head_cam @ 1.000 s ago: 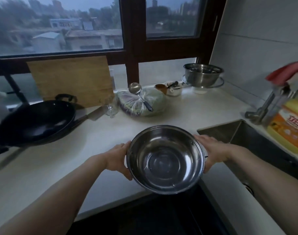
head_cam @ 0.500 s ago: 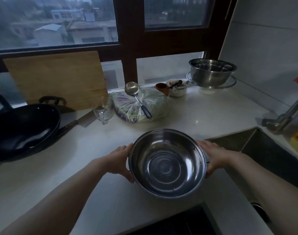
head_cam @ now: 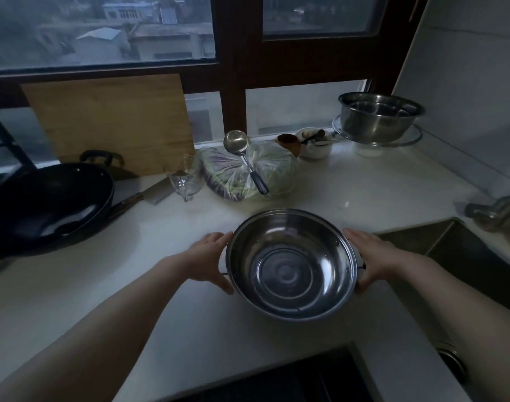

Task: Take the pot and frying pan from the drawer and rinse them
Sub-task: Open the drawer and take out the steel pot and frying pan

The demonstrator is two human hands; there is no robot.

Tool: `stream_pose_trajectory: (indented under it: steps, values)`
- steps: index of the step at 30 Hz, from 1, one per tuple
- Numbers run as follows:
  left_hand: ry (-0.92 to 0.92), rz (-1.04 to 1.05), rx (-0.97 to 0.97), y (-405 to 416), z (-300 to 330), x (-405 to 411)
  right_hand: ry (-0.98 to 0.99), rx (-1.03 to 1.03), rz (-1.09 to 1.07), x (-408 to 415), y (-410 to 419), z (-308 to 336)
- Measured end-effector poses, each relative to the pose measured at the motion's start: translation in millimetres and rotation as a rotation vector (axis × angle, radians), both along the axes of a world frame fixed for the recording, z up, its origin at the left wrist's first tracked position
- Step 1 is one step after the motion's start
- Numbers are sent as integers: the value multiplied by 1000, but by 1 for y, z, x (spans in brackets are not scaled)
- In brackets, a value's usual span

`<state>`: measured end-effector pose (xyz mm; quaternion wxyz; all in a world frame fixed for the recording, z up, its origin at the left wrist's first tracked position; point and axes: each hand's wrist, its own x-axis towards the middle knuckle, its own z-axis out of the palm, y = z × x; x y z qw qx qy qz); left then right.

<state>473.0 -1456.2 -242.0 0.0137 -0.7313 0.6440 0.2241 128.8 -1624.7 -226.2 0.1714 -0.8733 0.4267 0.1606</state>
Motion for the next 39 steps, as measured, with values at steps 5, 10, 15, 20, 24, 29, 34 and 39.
stream_pose_trajectory:
  steps: [5, 10, 15, 20, 24, 29, 34, 39]
  values:
    - [-37, 25, -71, 43, 4, -3, -52, -67, -28, -19, 23, 4]
    - [18, 64, -173, 123, 13, -18, -317, -216, 0, -44, 82, 12]
    - [48, 36, -239, 244, 2, -22, -519, -236, 54, -52, 209, 6]
    - [33, 34, -253, 375, -38, -9, -351, -34, 162, -21, 317, -45]
    - [11, 123, -105, 455, -89, 4, -279, 99, 253, 24, 381, -97]
    - [-15, 293, -20, 500, -156, 19, -188, 137, 302, 83, 402, -156]
    - [32, 447, 11, 499, -216, 33, -96, 183, 275, 130, 388, -214]
    - [62, 600, -8, 473, -257, 46, -113, 260, 259, 168, 362, -269]
